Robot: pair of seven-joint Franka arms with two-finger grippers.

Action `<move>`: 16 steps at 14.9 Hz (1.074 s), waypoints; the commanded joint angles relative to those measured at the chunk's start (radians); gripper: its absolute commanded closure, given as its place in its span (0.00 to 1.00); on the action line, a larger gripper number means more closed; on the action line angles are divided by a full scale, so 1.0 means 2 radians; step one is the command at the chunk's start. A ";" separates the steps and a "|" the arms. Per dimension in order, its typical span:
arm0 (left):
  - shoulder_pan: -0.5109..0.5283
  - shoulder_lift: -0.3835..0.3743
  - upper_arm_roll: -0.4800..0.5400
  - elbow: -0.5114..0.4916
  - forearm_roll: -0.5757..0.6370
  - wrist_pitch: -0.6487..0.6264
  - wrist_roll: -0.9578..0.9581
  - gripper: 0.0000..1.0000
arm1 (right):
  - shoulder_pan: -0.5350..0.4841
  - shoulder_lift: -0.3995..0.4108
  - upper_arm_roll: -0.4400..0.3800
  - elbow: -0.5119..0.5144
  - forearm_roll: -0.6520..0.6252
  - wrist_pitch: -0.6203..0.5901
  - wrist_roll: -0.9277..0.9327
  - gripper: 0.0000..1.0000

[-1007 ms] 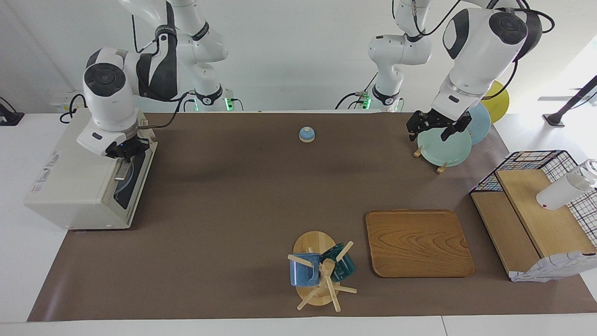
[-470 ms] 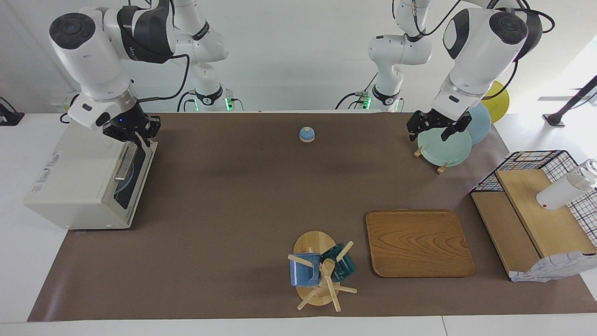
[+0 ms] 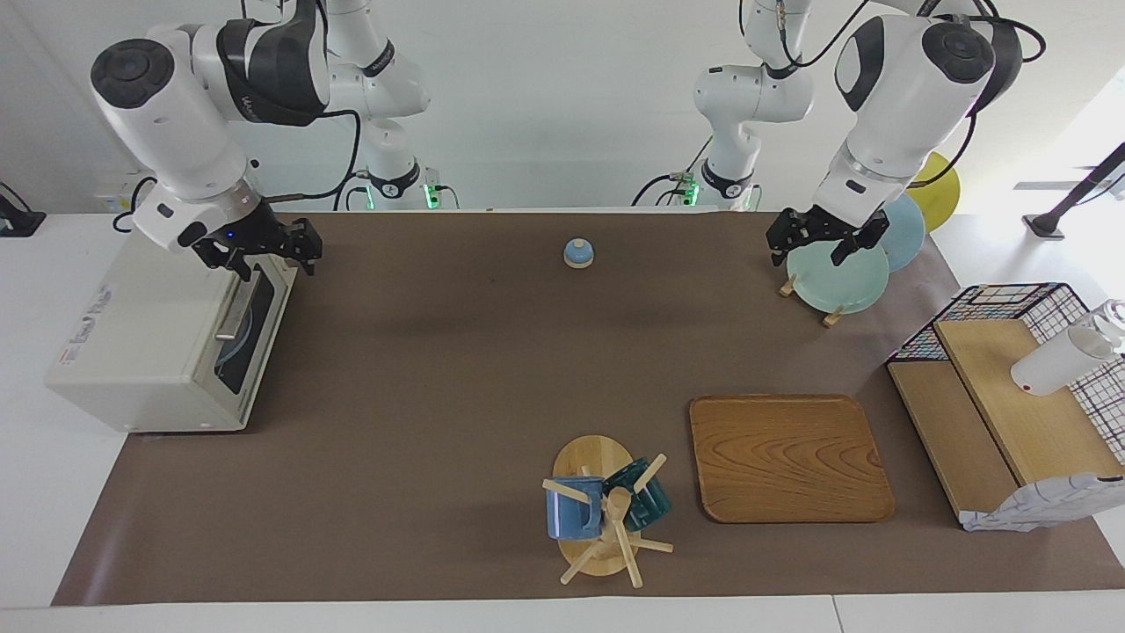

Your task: Put eggplant into oven

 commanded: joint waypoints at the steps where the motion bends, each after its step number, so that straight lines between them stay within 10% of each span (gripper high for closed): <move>1: 0.006 -0.004 -0.001 0.005 -0.008 -0.007 0.005 0.00 | -0.005 -0.006 0.000 0.002 0.015 -0.005 0.010 0.00; 16: 0.006 -0.004 -0.001 0.005 -0.008 -0.007 0.005 0.00 | 0.000 -0.037 -0.003 -0.017 0.014 -0.010 0.011 0.00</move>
